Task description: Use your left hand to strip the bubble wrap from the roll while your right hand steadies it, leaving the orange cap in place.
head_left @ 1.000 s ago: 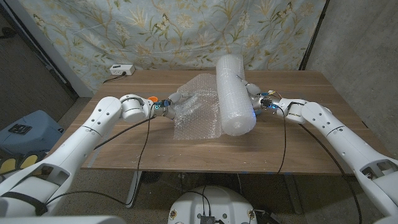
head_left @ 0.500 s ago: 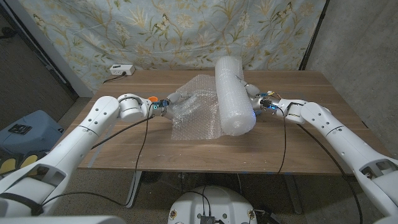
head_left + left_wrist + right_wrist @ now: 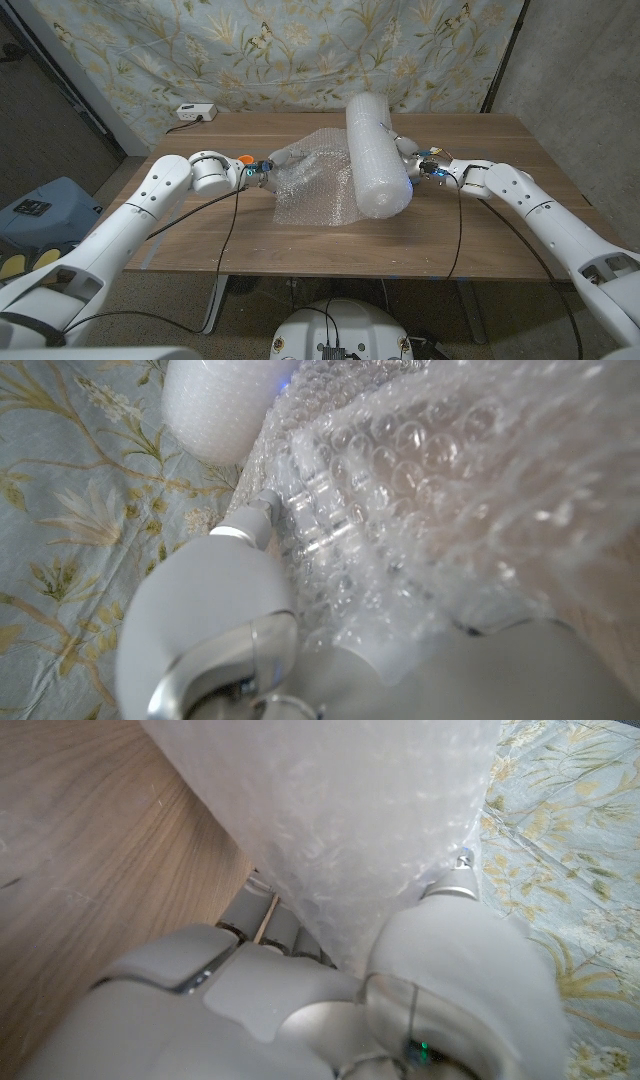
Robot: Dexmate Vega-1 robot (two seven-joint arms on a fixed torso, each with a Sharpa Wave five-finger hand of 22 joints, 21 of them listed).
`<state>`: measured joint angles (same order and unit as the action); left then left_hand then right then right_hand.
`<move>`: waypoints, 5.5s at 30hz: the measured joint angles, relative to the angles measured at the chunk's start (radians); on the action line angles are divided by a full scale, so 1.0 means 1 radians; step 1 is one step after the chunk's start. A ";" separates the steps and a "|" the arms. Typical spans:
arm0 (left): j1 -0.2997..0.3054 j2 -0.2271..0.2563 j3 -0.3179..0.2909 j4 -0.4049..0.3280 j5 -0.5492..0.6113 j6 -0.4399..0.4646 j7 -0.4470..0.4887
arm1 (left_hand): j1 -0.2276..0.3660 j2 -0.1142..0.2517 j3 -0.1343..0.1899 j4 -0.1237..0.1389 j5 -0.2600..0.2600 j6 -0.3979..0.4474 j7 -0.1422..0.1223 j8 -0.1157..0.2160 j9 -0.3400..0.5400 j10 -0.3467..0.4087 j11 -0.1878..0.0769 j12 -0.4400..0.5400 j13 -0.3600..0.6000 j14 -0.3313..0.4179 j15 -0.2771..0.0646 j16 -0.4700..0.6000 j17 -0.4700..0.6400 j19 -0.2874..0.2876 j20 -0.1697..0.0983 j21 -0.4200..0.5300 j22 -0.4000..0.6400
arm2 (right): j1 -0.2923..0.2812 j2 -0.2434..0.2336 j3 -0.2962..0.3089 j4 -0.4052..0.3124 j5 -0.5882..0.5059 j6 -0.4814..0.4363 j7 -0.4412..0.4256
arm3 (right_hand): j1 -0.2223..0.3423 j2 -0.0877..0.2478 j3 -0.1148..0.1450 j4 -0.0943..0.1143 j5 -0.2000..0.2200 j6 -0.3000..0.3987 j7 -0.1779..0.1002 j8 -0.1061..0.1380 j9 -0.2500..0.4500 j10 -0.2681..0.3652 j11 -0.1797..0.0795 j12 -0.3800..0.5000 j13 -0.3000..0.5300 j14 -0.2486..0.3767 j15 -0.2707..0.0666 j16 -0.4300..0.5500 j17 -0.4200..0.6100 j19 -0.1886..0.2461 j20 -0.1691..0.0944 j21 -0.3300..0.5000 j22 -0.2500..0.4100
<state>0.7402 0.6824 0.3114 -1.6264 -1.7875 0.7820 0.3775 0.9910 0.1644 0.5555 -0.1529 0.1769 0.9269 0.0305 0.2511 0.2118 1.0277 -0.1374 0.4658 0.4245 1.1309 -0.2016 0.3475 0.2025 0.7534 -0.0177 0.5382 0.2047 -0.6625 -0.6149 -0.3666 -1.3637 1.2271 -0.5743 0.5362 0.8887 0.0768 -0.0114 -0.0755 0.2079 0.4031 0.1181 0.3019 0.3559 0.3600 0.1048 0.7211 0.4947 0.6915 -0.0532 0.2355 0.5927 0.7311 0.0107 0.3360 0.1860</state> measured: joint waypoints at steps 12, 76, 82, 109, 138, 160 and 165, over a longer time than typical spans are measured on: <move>0.004 0.016 0.003 -0.019 -0.007 -0.006 0.023 | 0.000 0.000 0.000 0.000 0.000 0.000 0.000 -0.004 0.000 0.000 0.000 -0.004 0.005 0.000 0.000 0.000 0.002 -0.004 -0.004 0.006 0.000 | 0.011 0.004 -0.008 0.029 -0.020 0.012 0.046 | -0.013 -0.013 -0.010 0.010 0.015 -0.006 -0.005 -0.006 0.000 -0.016 0.006 -0.015 0.000 -0.024 0.013 -0.015 -0.009 -0.023 0.012 -0.008 0.000; 0.025 0.118 -0.018 -0.072 -0.056 -0.018 0.043 | 0.004 -0.004 -0.003 0.003 0.000 0.000 0.000 -0.015 -0.001 0.000 0.000 -0.019 0.016 0.002 -0.002 -0.003 0.004 -0.016 -0.006 0.035 -0.005 | 0.026 0.048 -0.015 0.108 -0.033 0.016 0.134 | -0.128 -0.039 -0.088 0.061 0.088 -0.082 0.025 -0.055 -0.009 -0.081 0.037 -0.073 0.005 -0.100 0.054 -0.031 -0.030 -0.053 0.040 -0.046 0.000; 0.027 0.123 -0.021 -0.071 -0.059 -0.018 0.041 | 0.004 -0.004 -0.003 0.003 0.000 0.000 0.000 -0.015 0.000 0.000 0.000 -0.019 0.016 0.004 0.000 -0.007 0.004 -0.016 -0.006 0.035 -0.005 | 0.035 0.053 -0.017 0.125 -0.032 0.009 0.140 | -0.138 -0.041 -0.095 0.067 0.090 -0.082 0.025 -0.064 -0.013 -0.086 0.043 -0.080 0.005 -0.107 0.061 -0.031 -0.033 -0.053 0.050 -0.046 0.000; 0.048 0.175 -0.045 -0.095 -0.077 -0.014 0.056 | 0.004 -0.004 -0.003 0.003 0.000 0.000 0.000 -0.023 0.005 0.005 0.005 -0.027 0.023 0.005 0.002 -0.011 0.006 -0.016 -0.005 0.047 -0.005 | 0.043 0.065 -0.014 0.149 -0.049 0.025 0.178 | -0.202 -0.053 -0.139 0.101 0.125 -0.107 0.025 -0.084 -0.031 -0.111 0.075 -0.104 0.009 -0.139 0.093 -0.032 -0.051 -0.066 0.088 -0.060 0.000; 0.095 0.221 -0.070 -0.135 -0.139 -0.047 0.101 | 0.004 -0.004 -0.003 0.003 0.000 0.002 -0.002 -0.024 0.004 0.005 0.005 -0.033 0.023 0.005 0.002 -0.011 0.009 -0.020 -0.009 0.058 -0.005 | 0.061 0.064 -0.014 0.191 -0.051 -0.013 0.197 | -0.228 -0.053 -0.165 0.121 0.151 -0.129 0.025 -0.092 -0.041 -0.116 0.088 -0.115 0.008 -0.153 0.107 -0.032 -0.063 -0.062 0.110 -0.066 0.000; 0.136 0.261 -0.099 -0.202 -0.153 -0.089 0.127 | 0.014 -0.004 -0.007 -0.001 0.000 0.010 -0.006 -0.024 0.010 0.022 0.003 -0.034 0.025 0.022 -0.007 -0.011 0.009 -0.023 -0.013 0.073 -0.010 | 0.051 0.057 -0.002 0.190 -0.045 -0.015 0.203 | -0.251 -0.056 -0.189 0.134 0.167 -0.166 0.023 -0.103 -0.054 -0.127 0.098 -0.130 0.008 -0.171 0.125 -0.032 -0.070 -0.064 0.111 -0.070 -0.001; 0.154 0.276 -0.113 -0.223 -0.165 -0.100 0.134 | 0.018 0.000 -0.010 -0.004 0.000 0.012 -0.007 -0.025 0.010 0.029 0.003 -0.035 0.024 0.027 -0.009 -0.011 0.009 -0.023 -0.013 0.073 -0.010 | 0.048 0.056 0.000 0.188 -0.042 -0.015 0.203 | -0.251 -0.056 -0.189 0.134 0.174 -0.177 0.023 -0.103 -0.054 -0.127 0.098 -0.138 0.008 -0.171 0.125 -0.032 -0.072 -0.060 0.115 -0.074 -0.001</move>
<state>0.8944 0.9579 0.1981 -1.8492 -1.9526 0.6820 0.5110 1.0094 0.1643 0.5458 -0.1571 0.1769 0.9388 0.0236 0.2261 0.2217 1.0564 -0.1345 0.4312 0.4486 1.1583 -0.2107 0.3367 0.2114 0.7303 -0.0304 0.6111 0.1951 -0.6140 -0.5588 -0.3668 -1.1754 1.1850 -0.5896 0.7393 0.6379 0.0205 -0.2002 0.0581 0.3821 0.2262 0.1410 0.1992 0.3015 0.2330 0.2032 0.5830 0.5029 0.5202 0.0717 0.2033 0.5211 0.6713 0.1256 0.2621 0.1854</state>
